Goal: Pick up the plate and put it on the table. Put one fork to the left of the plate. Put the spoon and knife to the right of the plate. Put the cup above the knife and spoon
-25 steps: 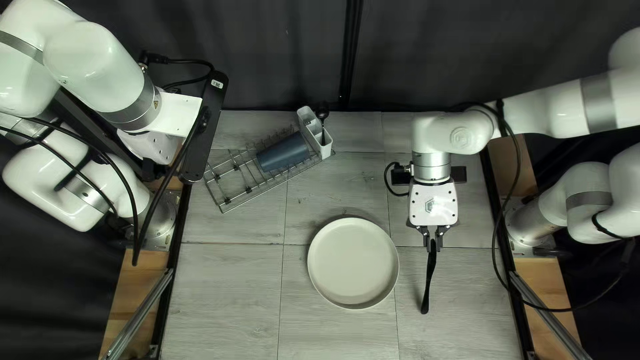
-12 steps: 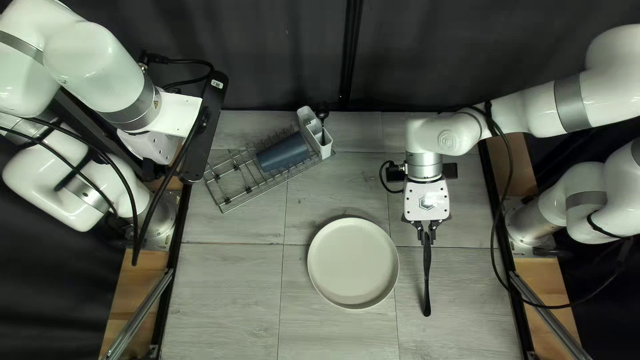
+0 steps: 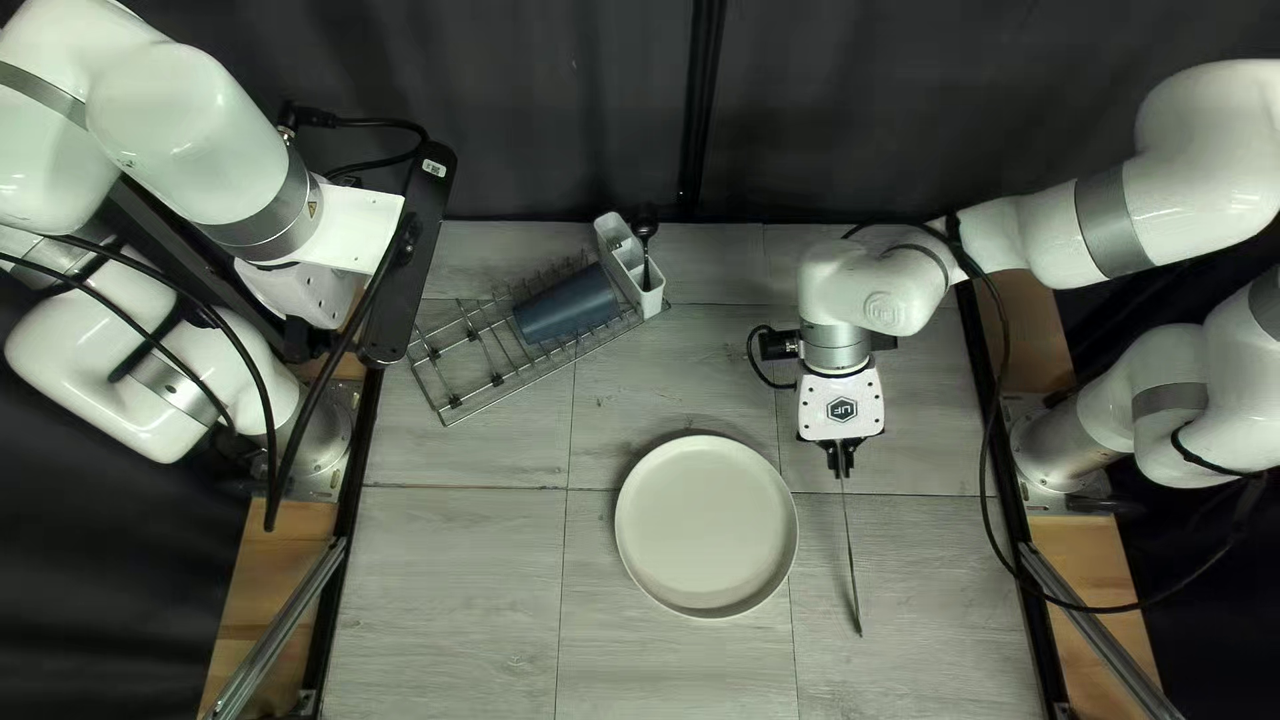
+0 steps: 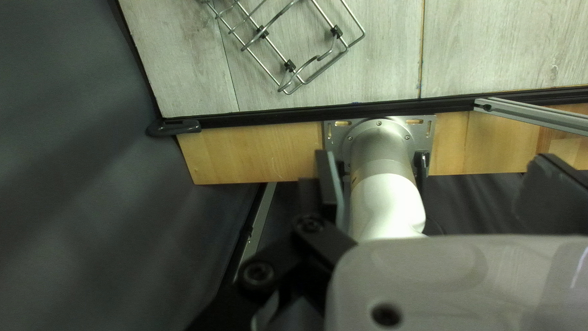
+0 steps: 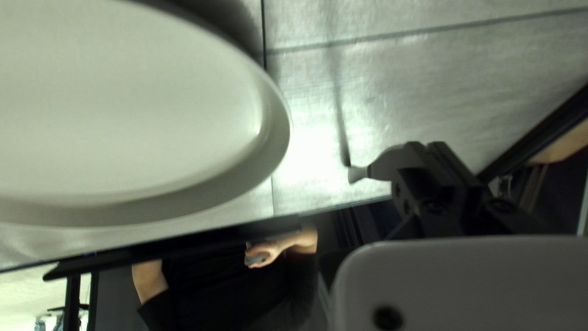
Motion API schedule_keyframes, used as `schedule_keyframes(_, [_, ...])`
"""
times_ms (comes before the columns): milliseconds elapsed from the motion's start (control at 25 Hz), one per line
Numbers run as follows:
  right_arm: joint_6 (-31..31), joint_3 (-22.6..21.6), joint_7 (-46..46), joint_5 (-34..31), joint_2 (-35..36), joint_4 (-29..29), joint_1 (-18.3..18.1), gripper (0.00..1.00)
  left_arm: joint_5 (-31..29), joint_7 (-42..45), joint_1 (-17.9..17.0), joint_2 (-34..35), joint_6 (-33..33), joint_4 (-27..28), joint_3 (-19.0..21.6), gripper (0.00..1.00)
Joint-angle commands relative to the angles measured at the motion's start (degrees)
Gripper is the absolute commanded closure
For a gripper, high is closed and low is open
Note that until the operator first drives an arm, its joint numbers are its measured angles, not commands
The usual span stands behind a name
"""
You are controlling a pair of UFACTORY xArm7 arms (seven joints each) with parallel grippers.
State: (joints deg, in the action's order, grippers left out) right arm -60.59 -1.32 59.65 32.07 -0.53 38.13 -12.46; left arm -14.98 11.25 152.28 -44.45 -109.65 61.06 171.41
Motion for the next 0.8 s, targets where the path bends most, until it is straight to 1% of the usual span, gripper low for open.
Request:
schedule_keyframes(40, [1.59, -0.19, 3.36, -2.35, -2.94, -1.54, -0.04, 0.00, 0.00, 0.00, 0.00, 0.00, 0.00, 0.00, 0.00, 0.00])
schedule_keyframes(120, [1.39, -0.52, 6.31, -4.13, -5.37, -2.08, -0.13, 0.00, 0.00, 0.00, 0.00, 0.00, 0.00, 0.00, 0.00, 0.00])
schedule_keyframes(240, [-1.20, -1.87, 11.74, -7.12, -8.92, -0.64, 0.12, 0.00, 0.00, 0.00, 0.00, 0.00, 0.00, 0.00, 0.00, 0.00])
schedule_keyframes(320, [-3.54, -2.71, 14.43, -9.21, -9.82, 1.93, 0.26, 0.00, 0.00, 0.00, 0.00, 0.00, 0.00, 0.00, 0.00, 0.00])
schedule_keyframes(400, [-6.48, -3.33, 16.43, -12.43, -9.97, 5.79, 0.14, 0.00, 0.00, 0.00, 0.00, 0.00, 0.00, 0.00, 0.00, 0.00])
schedule_keyframes(480, [-7.53, -3.73, 17.34, -14.39, -9.90, 7.62, 0.06, 0.00, 0.00, 0.00, 0.00, 0.00, 0.00, 0.00, 0.00, 0.00])
schedule_keyframes(800, [-7.53, -3.73, 17.34, -14.39, -9.90, 7.62, 0.06, 0.00, 0.00, 0.00, 0.00, 0.00, 0.00, 0.00, 0.00, 0.00])
